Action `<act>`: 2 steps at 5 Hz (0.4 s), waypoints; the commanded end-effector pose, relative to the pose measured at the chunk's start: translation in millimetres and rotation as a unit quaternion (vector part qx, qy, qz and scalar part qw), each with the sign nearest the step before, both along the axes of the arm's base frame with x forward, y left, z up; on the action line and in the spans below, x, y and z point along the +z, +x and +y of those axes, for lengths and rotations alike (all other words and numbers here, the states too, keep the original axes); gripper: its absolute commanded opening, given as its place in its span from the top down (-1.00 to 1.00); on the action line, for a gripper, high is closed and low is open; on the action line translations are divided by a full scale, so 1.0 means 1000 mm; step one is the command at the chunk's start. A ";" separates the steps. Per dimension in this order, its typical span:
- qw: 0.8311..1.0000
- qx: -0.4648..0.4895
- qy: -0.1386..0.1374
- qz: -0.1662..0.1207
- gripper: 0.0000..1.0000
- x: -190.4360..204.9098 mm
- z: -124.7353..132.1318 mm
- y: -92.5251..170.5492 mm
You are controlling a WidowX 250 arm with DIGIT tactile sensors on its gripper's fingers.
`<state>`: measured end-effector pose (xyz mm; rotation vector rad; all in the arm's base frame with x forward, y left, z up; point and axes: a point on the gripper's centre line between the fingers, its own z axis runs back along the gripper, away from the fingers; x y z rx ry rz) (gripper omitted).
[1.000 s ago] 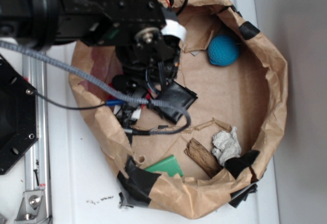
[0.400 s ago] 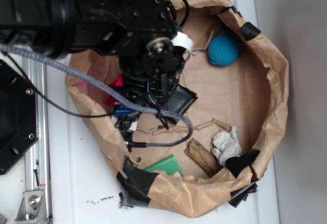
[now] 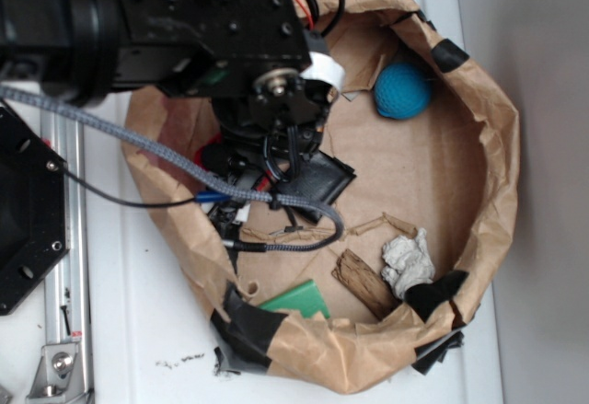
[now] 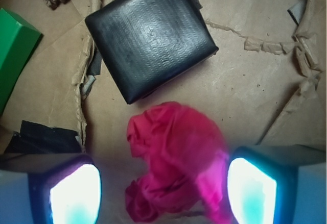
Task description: Grab the red paper.
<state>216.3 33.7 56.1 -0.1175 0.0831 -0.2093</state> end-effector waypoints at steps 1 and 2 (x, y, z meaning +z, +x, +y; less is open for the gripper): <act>1.000 -0.008 0.006 -0.024 -1.00 0.015 0.000 0.005; 0.999 -0.018 0.031 0.018 -1.00 -0.028 -0.005 0.006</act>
